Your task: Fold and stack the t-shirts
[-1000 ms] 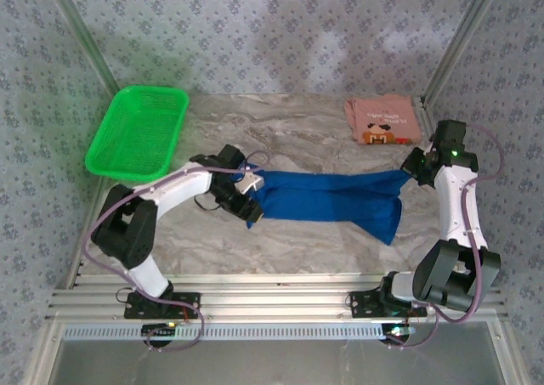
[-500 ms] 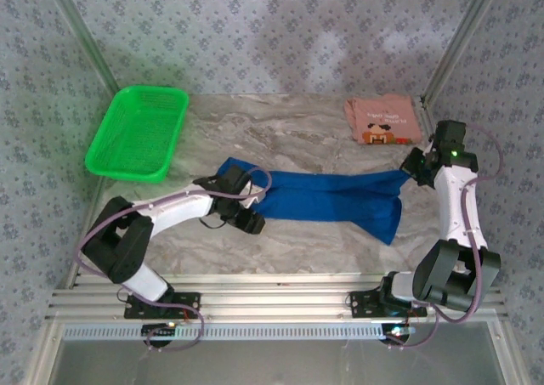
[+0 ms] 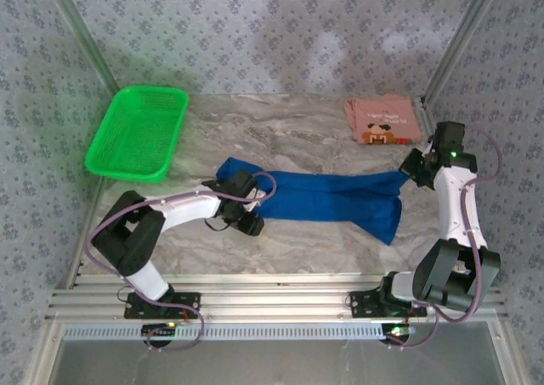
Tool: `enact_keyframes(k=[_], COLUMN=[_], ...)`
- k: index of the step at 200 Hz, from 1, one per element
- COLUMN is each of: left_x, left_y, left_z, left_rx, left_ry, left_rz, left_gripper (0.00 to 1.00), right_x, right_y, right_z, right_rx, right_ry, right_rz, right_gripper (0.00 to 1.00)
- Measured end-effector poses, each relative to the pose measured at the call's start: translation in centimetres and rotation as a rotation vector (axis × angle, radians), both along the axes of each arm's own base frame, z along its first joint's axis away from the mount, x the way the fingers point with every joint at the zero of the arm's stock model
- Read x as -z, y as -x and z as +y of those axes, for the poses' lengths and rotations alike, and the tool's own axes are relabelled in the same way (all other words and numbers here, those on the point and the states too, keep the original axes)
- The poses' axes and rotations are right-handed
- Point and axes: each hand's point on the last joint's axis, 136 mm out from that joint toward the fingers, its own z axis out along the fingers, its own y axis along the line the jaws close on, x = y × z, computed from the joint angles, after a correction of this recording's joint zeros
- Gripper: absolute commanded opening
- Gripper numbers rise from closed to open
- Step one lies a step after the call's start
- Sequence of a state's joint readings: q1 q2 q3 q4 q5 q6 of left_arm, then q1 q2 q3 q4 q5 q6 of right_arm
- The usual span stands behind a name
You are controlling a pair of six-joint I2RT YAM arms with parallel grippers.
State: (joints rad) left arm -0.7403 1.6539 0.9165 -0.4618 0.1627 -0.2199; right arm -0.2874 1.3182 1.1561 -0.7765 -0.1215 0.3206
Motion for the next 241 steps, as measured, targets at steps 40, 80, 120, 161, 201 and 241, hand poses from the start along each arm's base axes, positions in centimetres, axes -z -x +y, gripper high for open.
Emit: enact_keyframes(k=[40,80,120,161,201,241], left_x=[0.1,0.3,0.0,-2.2,-9.5,-25.3], left_y=[-0.6,-0.9,-1.6,-3.0,-4.7,-9.5], left_z=[0.2,0.3,0.5,0.0,2.3,7.6], left_rx=[-0.021,-0.024,-0.027,-0.018,-0.064,-0.25], left_ry=[-0.047,-0.085,-0.109,-0.109,-0.109,-0.013], left_rz=[-0.013,-0.009,-0.036,-0.098,-0.229,-0.566], left_gripper=[0.41,0.29,0.02,0.0,0.0,0.0], right_x=[0.0,0.0,-0.1,-0.2,-2.9,-11.8], right_y=[-0.1,-0.1,-0.1,-0.3,-0.8,-2.4], right_z=[0.1,0.1,0.1,0.3,1.4,2.8], right_rx=[-0.003,-0.003,-0.005,-0.013,-0.052,-0.117], right_ry=[-0.004,-0.005,-0.007,-0.019,-0.054,-0.079], right_rz=[-0.004,-0.004,-0.007,-0.016,-0.125,-0.384], right_gripper=[0.0,0.0,0.0,0.0,0.0,0.0])
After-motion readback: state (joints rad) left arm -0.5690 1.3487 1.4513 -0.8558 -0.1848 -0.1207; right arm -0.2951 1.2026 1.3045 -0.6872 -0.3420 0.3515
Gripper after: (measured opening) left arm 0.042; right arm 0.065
